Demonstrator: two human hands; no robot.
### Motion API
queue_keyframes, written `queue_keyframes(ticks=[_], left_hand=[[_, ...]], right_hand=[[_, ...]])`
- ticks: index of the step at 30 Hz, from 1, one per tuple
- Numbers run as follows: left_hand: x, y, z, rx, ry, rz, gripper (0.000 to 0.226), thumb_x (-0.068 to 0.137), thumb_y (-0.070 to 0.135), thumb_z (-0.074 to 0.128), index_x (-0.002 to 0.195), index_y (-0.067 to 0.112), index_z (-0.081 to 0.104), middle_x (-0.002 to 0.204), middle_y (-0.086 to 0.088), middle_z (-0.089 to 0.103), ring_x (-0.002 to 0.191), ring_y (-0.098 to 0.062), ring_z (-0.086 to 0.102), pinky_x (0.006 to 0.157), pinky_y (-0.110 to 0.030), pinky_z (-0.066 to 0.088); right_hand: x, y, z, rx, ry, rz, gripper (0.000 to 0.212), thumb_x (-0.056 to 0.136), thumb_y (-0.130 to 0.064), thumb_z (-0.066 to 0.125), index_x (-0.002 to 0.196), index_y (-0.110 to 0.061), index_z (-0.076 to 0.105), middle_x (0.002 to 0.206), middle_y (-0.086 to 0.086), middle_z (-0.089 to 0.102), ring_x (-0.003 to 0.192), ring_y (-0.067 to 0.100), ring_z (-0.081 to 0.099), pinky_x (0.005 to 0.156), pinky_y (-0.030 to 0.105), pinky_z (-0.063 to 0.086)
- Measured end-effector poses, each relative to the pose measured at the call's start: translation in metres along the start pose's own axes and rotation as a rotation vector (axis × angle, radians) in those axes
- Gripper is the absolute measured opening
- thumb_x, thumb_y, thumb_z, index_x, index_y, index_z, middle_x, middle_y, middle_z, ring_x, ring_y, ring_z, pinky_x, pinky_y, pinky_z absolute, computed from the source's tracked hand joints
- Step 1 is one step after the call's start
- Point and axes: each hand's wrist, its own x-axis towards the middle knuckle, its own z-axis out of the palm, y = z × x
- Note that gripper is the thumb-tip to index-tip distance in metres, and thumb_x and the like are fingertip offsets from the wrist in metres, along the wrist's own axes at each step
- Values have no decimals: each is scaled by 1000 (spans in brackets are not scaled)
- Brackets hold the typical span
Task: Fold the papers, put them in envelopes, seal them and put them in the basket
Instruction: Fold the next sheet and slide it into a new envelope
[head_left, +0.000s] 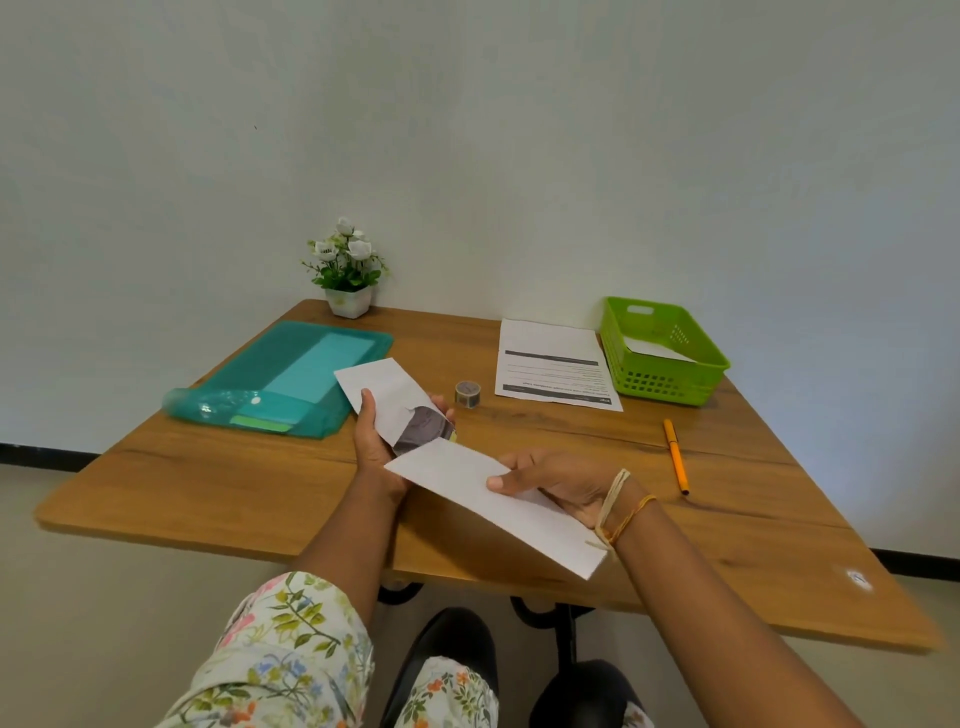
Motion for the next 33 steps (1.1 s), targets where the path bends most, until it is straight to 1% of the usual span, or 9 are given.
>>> queue_keyframes(ticks=[4,8,11,14,18,23,26,31,33], left_hand=[[-6,0,6,-34,-34,-22,73,80,71,50,124,13,45,92,-17,61,82,-31,59,79,-42,50],[-5,-1,9,-55,10,-17,79,78,68,55,135,15,44,95,-18,61,85,-32,61,83,-47,51],[-4,-4,10,-71,-1,3,75,81,65,55,134,12,46,103,-21,62,90,-36,64,83,-55,53],[-5,-5,13,-80,-14,-12,74,81,64,57,133,13,46,113,-24,60,94,-40,66,83,-61,52],[-7,-4,13,-57,-28,-38,76,79,65,58,135,16,45,124,-25,58,99,-42,65,89,-63,48],[-9,-4,13,-26,-54,-116,84,78,68,58,139,13,41,122,-24,58,105,-41,63,78,-56,54],[-9,-3,14,-20,-46,-129,85,78,67,58,140,11,40,125,-25,57,102,-41,63,80,-57,54],[-6,-3,10,-104,-6,-94,81,77,63,62,139,15,40,138,-25,49,106,-40,62,81,-58,53],[-4,-3,10,-109,-2,-74,79,79,60,62,139,14,41,135,-26,51,103,-40,63,77,-58,54]], right_hand=[[5,-2,7,45,49,6,42,81,-26,71,117,-7,59,92,8,67,71,18,68,58,24,55],[4,-4,6,21,127,29,65,71,-31,78,128,-9,55,103,11,66,77,22,68,60,27,55],[3,-6,5,27,188,38,60,75,-29,78,127,-10,55,103,12,67,80,24,68,63,28,56],[5,-6,9,9,206,68,51,80,-26,74,124,-9,55,104,14,67,85,26,67,73,32,56],[16,-4,19,40,265,107,57,74,-28,78,123,-12,54,116,16,65,101,33,65,92,40,51],[35,-13,33,15,345,80,35,79,-29,76,104,-11,58,93,9,67,80,22,64,71,28,52],[43,-18,37,115,363,81,35,79,-29,76,102,-9,58,94,11,67,82,24,65,73,32,54],[19,-23,25,47,53,274,32,86,-24,69,109,-8,55,90,10,69,79,21,69,63,28,60],[9,-27,19,36,40,251,24,87,-15,66,107,-4,57,84,10,69,67,15,69,55,23,58]])
